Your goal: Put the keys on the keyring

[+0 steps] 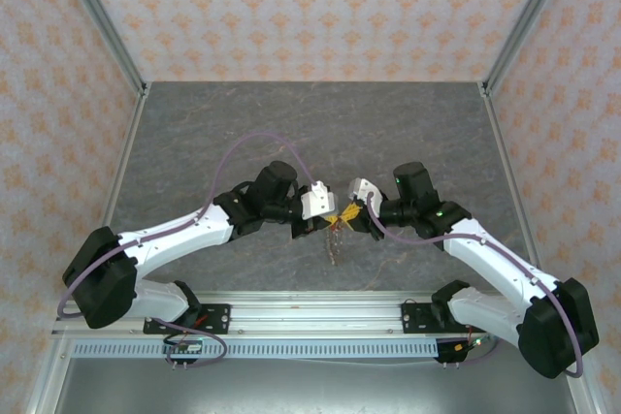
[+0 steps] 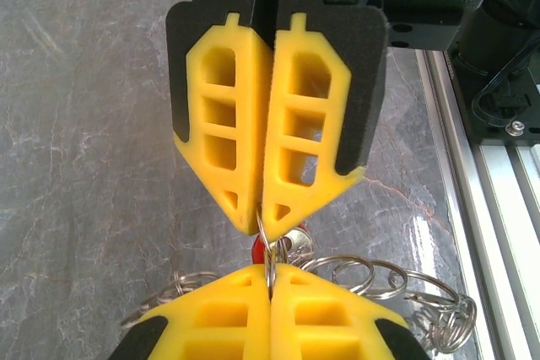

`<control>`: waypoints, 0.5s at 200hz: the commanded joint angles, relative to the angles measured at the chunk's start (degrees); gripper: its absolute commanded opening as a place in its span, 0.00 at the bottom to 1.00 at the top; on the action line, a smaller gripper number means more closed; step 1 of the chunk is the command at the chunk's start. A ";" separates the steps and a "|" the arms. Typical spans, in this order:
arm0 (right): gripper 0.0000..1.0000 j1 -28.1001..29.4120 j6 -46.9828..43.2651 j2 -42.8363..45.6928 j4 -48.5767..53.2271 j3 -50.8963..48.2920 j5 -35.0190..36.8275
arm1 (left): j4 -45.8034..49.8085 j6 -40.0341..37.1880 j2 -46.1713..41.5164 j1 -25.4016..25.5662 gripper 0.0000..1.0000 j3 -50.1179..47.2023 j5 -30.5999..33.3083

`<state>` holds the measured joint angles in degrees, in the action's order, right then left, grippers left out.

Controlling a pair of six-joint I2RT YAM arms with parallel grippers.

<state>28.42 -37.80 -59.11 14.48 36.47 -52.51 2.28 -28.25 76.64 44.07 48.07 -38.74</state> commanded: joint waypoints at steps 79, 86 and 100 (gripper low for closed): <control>0.07 -0.55 -0.10 -1.49 4.98 -1.22 4.47 | -13.81 6.07 -3.61 -1.05 0.00 -5.36 1.04; 0.08 -0.48 -0.08 -1.29 4.62 -1.20 3.94 | -13.97 6.19 -3.54 -1.06 0.00 -5.51 1.04; 0.10 -0.54 -0.22 -0.71 4.20 -0.51 1.99 | -13.55 6.19 -3.26 -1.03 0.00 -5.45 0.93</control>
<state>28.45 -37.52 -60.27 14.87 36.47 -52.12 -6.02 -23.77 75.77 43.83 42.74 -38.50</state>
